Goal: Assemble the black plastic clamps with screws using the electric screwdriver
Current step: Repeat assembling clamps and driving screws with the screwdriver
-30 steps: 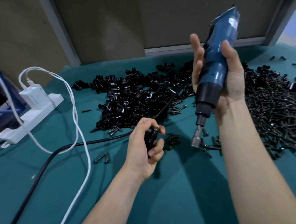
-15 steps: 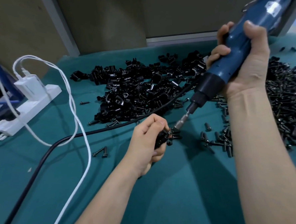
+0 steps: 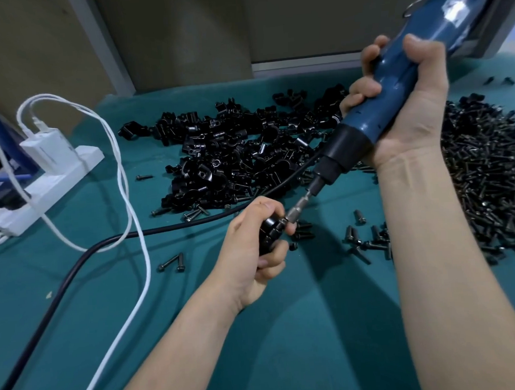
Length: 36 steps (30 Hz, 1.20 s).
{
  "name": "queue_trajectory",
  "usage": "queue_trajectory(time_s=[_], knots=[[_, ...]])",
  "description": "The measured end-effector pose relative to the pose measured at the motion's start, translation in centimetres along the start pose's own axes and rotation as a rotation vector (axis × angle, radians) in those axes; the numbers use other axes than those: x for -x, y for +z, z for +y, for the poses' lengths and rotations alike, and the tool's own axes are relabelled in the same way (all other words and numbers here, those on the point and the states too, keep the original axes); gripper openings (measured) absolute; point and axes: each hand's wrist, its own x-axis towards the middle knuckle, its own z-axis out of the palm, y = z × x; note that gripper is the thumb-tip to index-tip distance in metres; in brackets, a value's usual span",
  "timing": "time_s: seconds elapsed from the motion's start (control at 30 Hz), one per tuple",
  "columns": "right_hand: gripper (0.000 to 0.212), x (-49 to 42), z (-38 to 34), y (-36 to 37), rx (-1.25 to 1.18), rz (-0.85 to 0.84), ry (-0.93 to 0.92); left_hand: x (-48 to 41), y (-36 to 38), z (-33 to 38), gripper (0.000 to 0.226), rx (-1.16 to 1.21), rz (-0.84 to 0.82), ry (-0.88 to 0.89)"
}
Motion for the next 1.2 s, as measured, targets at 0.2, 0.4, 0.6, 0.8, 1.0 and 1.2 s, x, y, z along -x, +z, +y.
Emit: queue_trajectory(time_s=[0.2,0.4,0.6,0.8,1.0,1.2], knots=[[0.013,0.10,0.11,0.01,-0.030,0.003,-0.003,0.01,0.24,-0.09,0.036,0.014,-0.005,-0.009],[0.016,0.12,-0.06,0.03,-0.048,-0.060,0.015,0.11,0.31,-0.27,0.038,0.040,-0.019,-0.154],[0.017,0.15,-0.13,-0.05,-0.083,-0.075,0.006,0.18,0.53,-0.33,0.038,0.098,-0.030,-0.196],[0.017,0.11,0.08,-0.01,-0.073,-0.070,0.010,0.24,0.69,-0.32,0.049,0.054,0.000,-0.152],[0.014,0.10,0.04,-0.03,-0.060,-0.065,0.005,0.16,0.75,-0.37,0.041,0.003,0.015,-0.072],[0.013,0.12,0.39,-0.06,-0.056,-0.061,0.010,0.11,0.58,-0.51,0.038,-0.015,0.025,-0.031]])
